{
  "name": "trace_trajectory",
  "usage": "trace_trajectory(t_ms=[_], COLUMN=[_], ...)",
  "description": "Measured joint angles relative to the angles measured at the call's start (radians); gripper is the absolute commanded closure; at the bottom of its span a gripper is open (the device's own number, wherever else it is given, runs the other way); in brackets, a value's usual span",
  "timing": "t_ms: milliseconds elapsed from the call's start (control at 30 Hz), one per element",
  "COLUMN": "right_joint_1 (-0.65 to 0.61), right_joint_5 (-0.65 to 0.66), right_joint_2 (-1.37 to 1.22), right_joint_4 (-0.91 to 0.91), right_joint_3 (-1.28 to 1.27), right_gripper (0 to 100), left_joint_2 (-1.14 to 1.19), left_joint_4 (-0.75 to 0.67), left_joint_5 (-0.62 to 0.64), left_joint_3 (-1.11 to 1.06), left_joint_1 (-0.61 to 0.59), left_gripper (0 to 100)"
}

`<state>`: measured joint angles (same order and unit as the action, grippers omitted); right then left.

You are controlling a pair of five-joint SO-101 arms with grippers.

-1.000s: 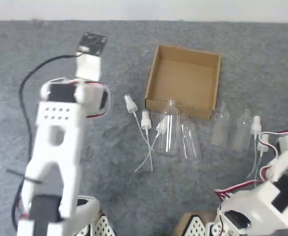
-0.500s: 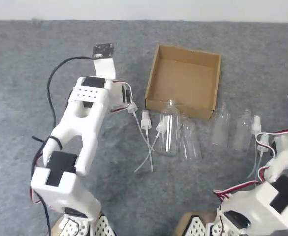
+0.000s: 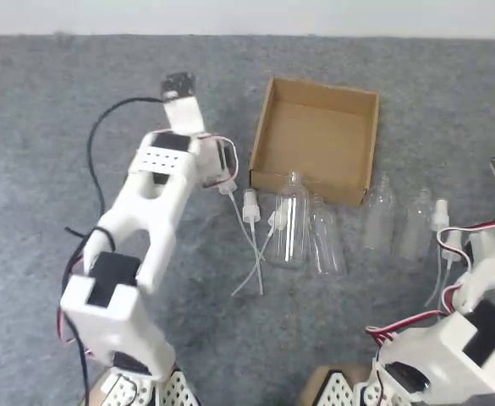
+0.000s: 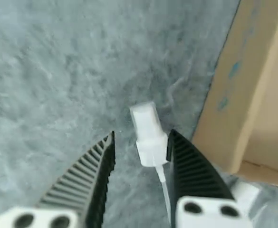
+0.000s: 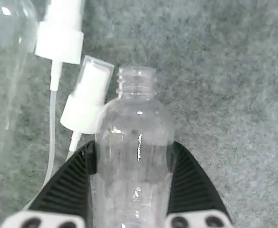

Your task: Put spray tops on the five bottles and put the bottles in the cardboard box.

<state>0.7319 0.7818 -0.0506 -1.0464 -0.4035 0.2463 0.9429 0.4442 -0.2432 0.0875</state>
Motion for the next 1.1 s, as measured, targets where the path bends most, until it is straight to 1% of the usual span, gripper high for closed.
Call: trace_trajectory(t_ms=[233, 400, 533, 633, 733, 833, 900, 1000, 1033, 1100], right_joint_1=[0.000, 0.000, 0.000, 0.005, 0.025, 0.031, 0.031, 0.031, 0.031, 0.031], right_joint_5=[0.000, 0.000, 0.000, 0.000, 0.000, 0.015, 0.043, 0.058, 0.060, 0.061], right_joint_2=[0.000, 0.000, 0.000, 0.000, 0.000, 0.000, 0.000, 0.000, 0.000, 0.000], right_joint_4=[0.000, 0.000, 0.000, 0.000, 0.000, 0.000, 0.000, 0.000, 0.000, 0.000], right_joint_3=[0.000, 0.000, 0.000, 0.000, 0.000, 0.000, -0.002, -0.028, -0.034, -0.037], right_gripper=[98.8, 98.8, 98.8, 98.8, 98.8, 98.8, 98.8, 98.8, 98.8, 98.8], left_joint_2=[0.129, 0.132, 0.129, 0.112, 0.078, 0.037, 0.009, -0.012, -0.012, -0.012], left_joint_4=[-0.057, -0.058, -0.058, -0.055, 0.011, 0.083, 0.118, 0.130, 0.132, 0.132], left_joint_5=[0.000, 0.000, -0.011, -0.092, -0.173, -0.212, -0.222, -0.235, -0.247, -0.267], left_joint_3=[0.000, 0.000, 0.008, 0.018, 0.023, 0.021, 0.021, 0.021, 0.025, 0.048], left_joint_1=[0.012, 0.014, 0.014, 0.008, 0.011, 0.011, 0.011, -0.012, -0.020, -0.031], left_gripper=[85, 99, 99, 99, 99, 99, 95, 85, 84, 84])
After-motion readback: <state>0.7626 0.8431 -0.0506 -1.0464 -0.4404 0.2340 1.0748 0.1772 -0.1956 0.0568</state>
